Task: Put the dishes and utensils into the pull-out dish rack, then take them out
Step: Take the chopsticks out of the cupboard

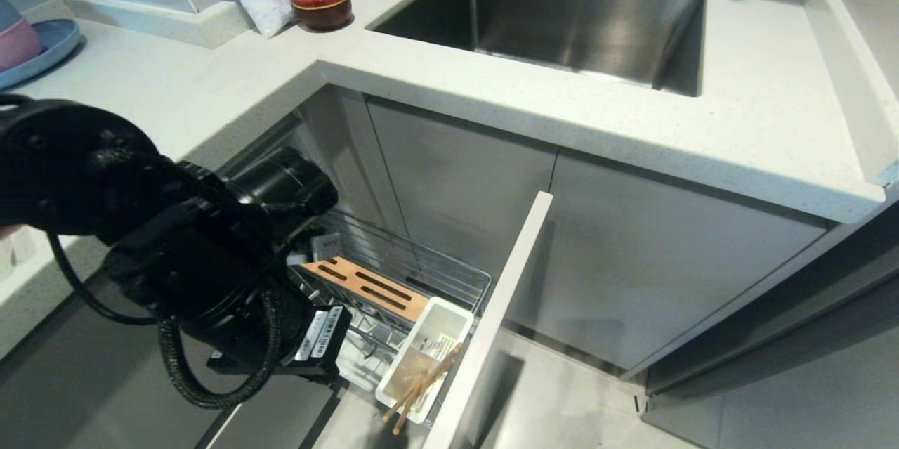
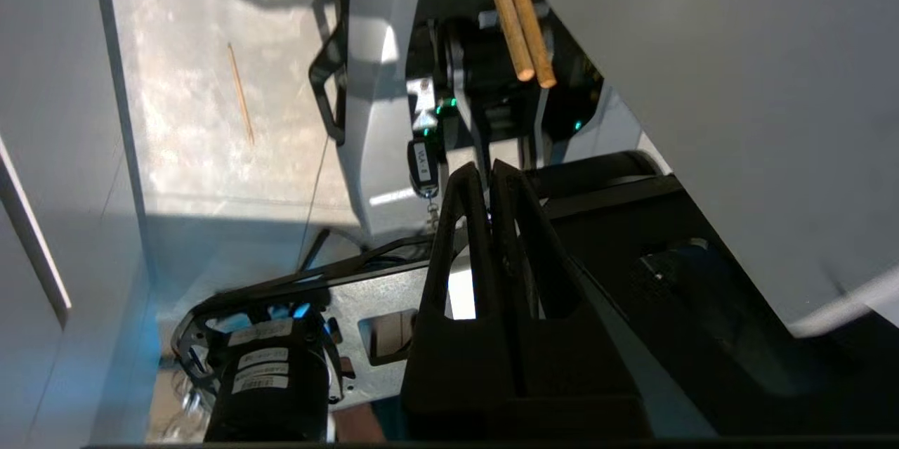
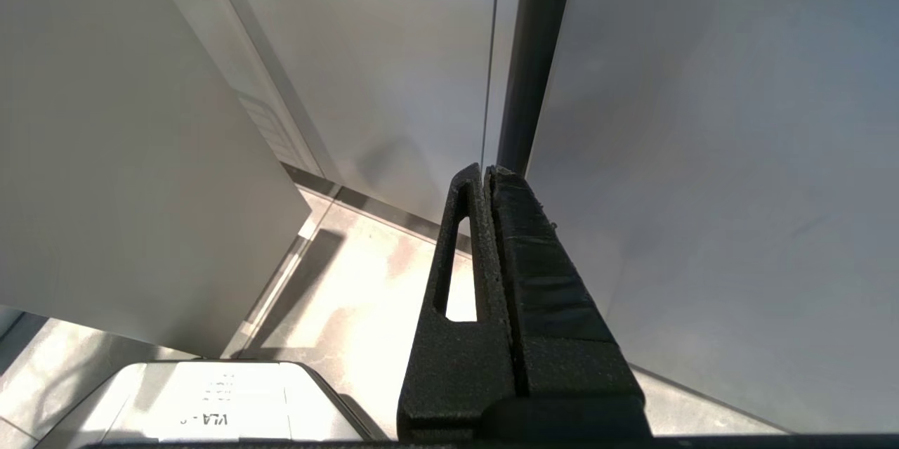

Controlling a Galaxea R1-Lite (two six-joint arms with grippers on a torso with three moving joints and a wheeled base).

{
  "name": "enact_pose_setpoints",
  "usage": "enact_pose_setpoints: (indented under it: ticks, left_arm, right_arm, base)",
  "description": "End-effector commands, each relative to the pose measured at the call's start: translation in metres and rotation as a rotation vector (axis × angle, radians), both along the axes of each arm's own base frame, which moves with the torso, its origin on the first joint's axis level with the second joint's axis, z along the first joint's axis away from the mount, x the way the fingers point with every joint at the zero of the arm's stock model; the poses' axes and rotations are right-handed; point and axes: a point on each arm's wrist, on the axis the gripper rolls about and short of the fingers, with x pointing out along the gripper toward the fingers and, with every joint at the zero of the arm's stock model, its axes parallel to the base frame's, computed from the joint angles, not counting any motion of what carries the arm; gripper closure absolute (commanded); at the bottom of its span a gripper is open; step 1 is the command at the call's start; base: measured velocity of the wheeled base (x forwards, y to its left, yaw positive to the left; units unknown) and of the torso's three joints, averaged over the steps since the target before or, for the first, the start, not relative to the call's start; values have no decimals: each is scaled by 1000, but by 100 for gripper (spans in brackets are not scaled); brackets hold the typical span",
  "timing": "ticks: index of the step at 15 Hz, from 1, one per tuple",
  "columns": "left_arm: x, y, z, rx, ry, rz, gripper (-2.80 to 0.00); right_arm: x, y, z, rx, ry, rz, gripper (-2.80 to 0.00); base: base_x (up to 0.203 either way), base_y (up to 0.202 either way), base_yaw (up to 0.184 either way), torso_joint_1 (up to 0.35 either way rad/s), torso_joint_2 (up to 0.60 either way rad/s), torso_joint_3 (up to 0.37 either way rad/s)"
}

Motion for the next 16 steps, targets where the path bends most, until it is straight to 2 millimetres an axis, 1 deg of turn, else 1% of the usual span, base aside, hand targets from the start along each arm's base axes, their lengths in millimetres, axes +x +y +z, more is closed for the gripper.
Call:
enact_pose_setpoints:
  ticks: [1,2,6,11,16]
  left_arm:
    - [10,-9,-21,41,73,-5,0]
    - [13,-11,-27,48,90,-7,-280]
    - [21,-22,-42,12,165,-29,-280]
    - [36,-33,-73,65,253,-18,-280]
    - [43,-38,-92,103,306,-14,-280]
  right_arm:
    - [0,0,-1,0,-2,1,0]
    - [0,0,-1,0,-2,0,0]
    - [0,0,-1,0,-2,1,0]
    - [0,0,-1,0,-2,1,0]
    - [0,0,-1,0,-2,1,0]
  base:
    - [0,0,0,0,0,0]
    - [0,0,0,0,0,0]
    - [0,0,0,0,0,0]
    - [0,0,0,0,0,0]
    - [0,0,0,0,0,0]
